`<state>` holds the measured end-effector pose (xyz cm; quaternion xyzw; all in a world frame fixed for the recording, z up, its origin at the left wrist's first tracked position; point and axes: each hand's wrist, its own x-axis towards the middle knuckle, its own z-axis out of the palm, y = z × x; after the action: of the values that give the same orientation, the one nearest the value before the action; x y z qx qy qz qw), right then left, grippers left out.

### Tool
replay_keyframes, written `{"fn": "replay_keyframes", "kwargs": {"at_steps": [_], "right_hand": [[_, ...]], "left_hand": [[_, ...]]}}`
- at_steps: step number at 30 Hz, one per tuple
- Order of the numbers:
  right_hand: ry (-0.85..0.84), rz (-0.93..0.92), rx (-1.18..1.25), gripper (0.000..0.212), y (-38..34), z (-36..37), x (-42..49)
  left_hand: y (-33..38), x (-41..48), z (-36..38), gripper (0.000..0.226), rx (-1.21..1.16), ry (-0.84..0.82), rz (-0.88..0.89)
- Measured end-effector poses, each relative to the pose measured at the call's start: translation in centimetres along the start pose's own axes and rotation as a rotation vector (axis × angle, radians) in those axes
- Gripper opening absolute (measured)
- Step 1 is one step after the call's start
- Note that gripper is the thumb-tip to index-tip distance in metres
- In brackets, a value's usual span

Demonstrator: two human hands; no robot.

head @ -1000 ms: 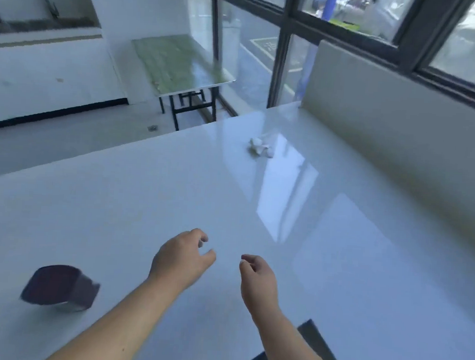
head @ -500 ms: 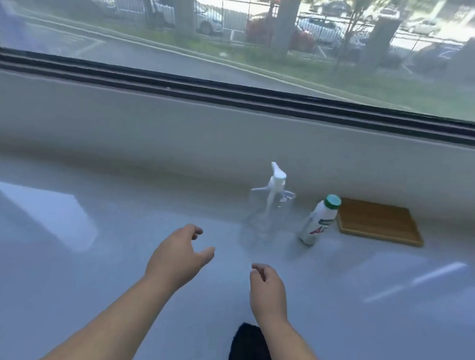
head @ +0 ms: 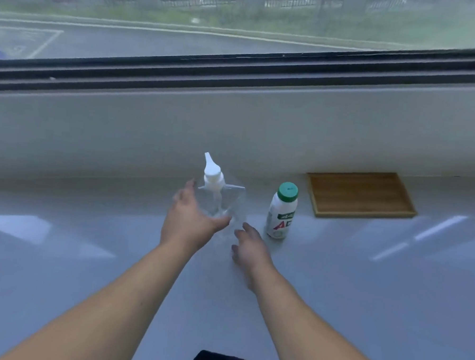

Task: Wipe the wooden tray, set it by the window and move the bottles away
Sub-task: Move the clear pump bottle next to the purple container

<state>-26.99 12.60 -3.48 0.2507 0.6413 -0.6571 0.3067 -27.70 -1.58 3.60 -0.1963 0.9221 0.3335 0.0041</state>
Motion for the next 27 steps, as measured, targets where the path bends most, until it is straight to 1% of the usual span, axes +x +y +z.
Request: {"fn": "replay_keyframes", "kwargs": {"at_steps": [4, 7, 10, 13, 15, 17, 21, 25, 27], "right_hand": [[-0.034, 0.004, 0.065, 0.053, -0.8, 1.5, -0.9], [-0.083, -0.008, 0.067, 0.050, -0.8, 4.1, -2.1], [-0.149, -0.011, 0.042, 0.052, 0.1, 8.6, -3.7], [-0.229, -0.010, -0.031, 0.050, 2.1, 14.7, -6.0], [-0.297, -0.014, -0.093, 0.040, 3.9, 19.6, -8.5], [-0.386, -0.018, -0.183, 0.019, 6.2, 25.0, -11.5], [-0.549, -0.001, -0.332, 0.022, 12.7, 36.9, -18.9], [-0.712, 0.040, -0.444, 0.050, 22.1, 48.5, -27.7], [-0.787, 0.075, -0.492, 0.050, 27.0, 53.3, -32.4]], "left_hand": [[-0.9, -0.7, -0.6, 0.116, -0.010, 0.063, -0.023], [-2.9, -1.9, -2.5, 0.113, -0.037, 0.121, -0.061], [-6.4, -3.8, -5.7, 0.112, -0.045, 0.173, -0.130], [-11.6, -6.5, -10.3, 0.112, -0.071, 0.244, -0.226], [-15.9, -9.1, -14.0, 0.110, -0.091, 0.313, -0.290], [-20.6, -12.3, -18.0, 0.109, -0.096, 0.386, -0.355], [-31.1, -20.9, -26.8, 0.111, -0.078, 0.527, -0.520], [-42.1, -32.2, -34.9, 0.116, -0.075, 0.649, -0.685], [-47.1, -38.2, -38.3, 0.118, -0.069, 0.701, -0.761]]}}
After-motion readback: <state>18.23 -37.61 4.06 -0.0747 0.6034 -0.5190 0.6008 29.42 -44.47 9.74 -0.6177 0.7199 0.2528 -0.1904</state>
